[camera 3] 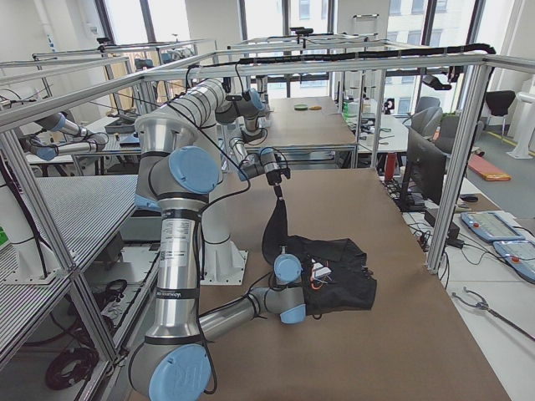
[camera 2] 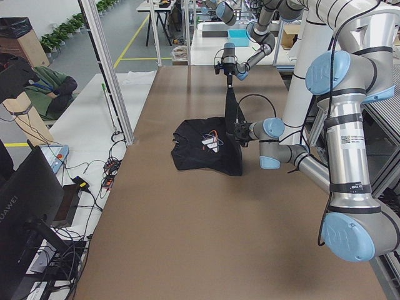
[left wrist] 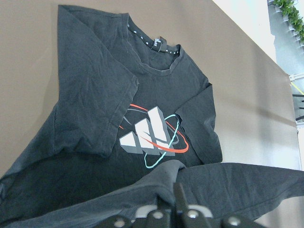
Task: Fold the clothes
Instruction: 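Lift the hem with both grippers and fold it toward the collar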
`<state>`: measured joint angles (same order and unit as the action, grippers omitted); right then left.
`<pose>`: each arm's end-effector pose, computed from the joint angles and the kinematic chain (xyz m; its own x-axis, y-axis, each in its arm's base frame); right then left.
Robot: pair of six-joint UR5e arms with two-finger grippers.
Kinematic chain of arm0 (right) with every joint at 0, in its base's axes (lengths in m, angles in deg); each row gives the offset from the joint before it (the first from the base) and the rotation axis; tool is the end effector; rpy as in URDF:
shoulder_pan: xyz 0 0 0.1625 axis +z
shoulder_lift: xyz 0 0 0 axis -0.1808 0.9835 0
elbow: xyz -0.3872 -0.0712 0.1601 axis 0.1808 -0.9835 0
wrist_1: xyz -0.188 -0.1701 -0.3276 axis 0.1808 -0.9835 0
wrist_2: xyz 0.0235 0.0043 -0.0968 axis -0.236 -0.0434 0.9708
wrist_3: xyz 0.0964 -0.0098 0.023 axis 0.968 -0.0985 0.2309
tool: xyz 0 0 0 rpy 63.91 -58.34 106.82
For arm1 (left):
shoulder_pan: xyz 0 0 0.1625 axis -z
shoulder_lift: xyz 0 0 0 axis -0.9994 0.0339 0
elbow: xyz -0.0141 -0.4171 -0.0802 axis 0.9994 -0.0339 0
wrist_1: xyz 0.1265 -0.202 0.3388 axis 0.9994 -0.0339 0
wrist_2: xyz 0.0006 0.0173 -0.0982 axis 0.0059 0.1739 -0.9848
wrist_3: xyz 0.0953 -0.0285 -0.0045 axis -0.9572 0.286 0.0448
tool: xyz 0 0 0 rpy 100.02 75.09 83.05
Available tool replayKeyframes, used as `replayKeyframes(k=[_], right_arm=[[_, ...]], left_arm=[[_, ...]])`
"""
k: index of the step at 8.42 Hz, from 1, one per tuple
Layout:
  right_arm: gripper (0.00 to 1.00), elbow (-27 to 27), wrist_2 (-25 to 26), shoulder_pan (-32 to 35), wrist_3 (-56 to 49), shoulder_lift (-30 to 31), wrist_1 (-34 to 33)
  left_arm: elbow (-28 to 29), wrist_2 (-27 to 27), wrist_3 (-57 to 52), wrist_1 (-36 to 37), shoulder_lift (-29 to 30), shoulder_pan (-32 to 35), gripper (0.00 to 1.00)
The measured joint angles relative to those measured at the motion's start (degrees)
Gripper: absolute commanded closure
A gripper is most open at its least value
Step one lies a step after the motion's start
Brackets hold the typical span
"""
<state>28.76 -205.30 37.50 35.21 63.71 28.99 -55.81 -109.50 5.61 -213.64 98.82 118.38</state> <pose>-0.2552 -0.3839 0.3323 -0.0975 -0.0611 0.9934 -0.1194 0.9916 0.0493 0.2912 -0.3156 0.2691 0.0218 -0.0250 -0.9995 0.4345 0.9006 -0.0130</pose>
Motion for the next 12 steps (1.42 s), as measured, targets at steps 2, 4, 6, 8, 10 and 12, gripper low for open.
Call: replayKeyframes(k=[2,4,6,8,10,12], right_arm=[[1.00,0.0,5.0,0.4,-4.9,-0.5,-4.4],[1.00,-0.1,9.1,0.4,-6.1,-1.0,-6.5],[1.00,-0.6,15.0,0.3,-6.4,-2.0,-8.2],[1.00,-4.5,20.4,0.2,-7.1,-5.2,-10.1],[1.00,-9.1,24.4,0.2,-9.2,-7.1,-10.6],[1.00,-12.5,27.5,0.3,-9.8,-7.6,-10.7]], left_arm=[[2.7,0.0,0.4,3.8,4.7,2.9,1.00],[7.6,-0.1,0.4,4.7,9.4,5.4,1.00],[12.1,-0.1,0.4,4.7,12.2,8.0,1.00],[15.5,-0.1,0.4,4.7,13.8,10.2,1.00],[19.9,-0.2,0.4,4.7,16.2,11.7,1.00],[25.3,-0.4,0.3,4.7,18.8,13.0,1.00]])
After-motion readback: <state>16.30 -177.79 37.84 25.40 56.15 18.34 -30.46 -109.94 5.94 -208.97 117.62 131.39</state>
